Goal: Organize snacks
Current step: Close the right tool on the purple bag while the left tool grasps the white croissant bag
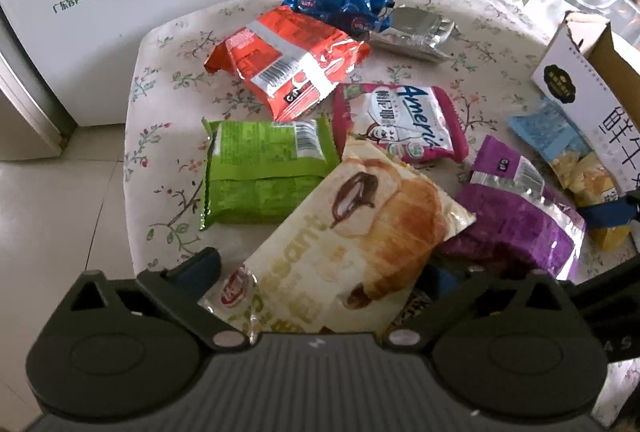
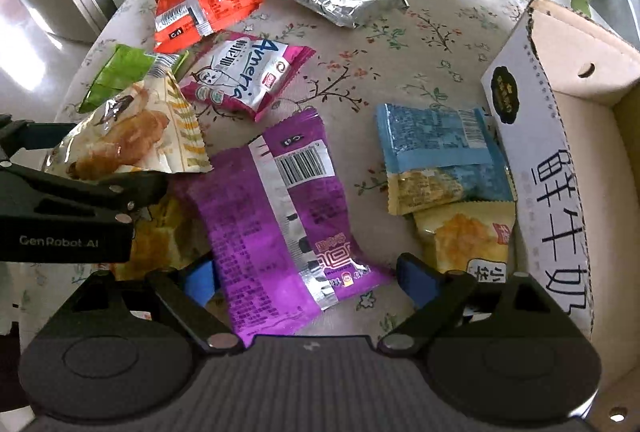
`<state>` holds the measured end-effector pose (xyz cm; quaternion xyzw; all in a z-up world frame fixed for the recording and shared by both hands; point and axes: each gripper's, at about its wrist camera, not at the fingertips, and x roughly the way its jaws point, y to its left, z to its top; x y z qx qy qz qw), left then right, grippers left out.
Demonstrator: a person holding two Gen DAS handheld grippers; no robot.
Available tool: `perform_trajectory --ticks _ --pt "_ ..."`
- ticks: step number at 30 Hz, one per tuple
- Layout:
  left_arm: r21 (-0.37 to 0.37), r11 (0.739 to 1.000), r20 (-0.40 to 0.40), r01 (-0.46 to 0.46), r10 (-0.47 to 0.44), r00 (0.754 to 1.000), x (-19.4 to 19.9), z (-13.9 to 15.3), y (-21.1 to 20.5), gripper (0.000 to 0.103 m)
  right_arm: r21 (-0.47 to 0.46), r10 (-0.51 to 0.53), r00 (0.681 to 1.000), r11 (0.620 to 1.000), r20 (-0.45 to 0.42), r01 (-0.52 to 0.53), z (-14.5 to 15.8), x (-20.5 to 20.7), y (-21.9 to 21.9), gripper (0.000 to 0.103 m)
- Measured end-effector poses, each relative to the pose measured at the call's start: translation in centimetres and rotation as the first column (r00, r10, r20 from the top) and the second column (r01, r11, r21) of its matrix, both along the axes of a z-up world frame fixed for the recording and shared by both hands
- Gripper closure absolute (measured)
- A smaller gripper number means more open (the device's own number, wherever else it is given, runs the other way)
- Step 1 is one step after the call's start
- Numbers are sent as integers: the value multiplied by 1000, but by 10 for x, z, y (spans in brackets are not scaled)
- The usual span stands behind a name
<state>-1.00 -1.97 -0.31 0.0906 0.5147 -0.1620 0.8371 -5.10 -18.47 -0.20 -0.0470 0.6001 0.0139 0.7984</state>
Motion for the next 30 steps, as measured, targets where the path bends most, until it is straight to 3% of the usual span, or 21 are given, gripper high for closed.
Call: perform_trajectory --ticks 7,14,17,21,30 --pt "0 1000 4 4 -4 1000 -1 -1 0 1 -9 11 1000 1000 7 -11 -2 3 1 8" --pt "-1 1000 5 -12 12 1000 -2 0 0 2 -8 34 999 999 22 -34 2 -4 6 15" --pt "-2 1000 15 -7 8 1000 -5 3 -1 11 8 46 999 999 27 -46 6 -5 7 27" --pt "-21 1000 22 0 0 1000 -7 9 -2 29 15 39 999 999 38 -40 11 -4 4 31" --pt "-33 998 52 -58 60 997 -7 23 2 31 46 16 996 999 92 -20 25 -7 -4 31"
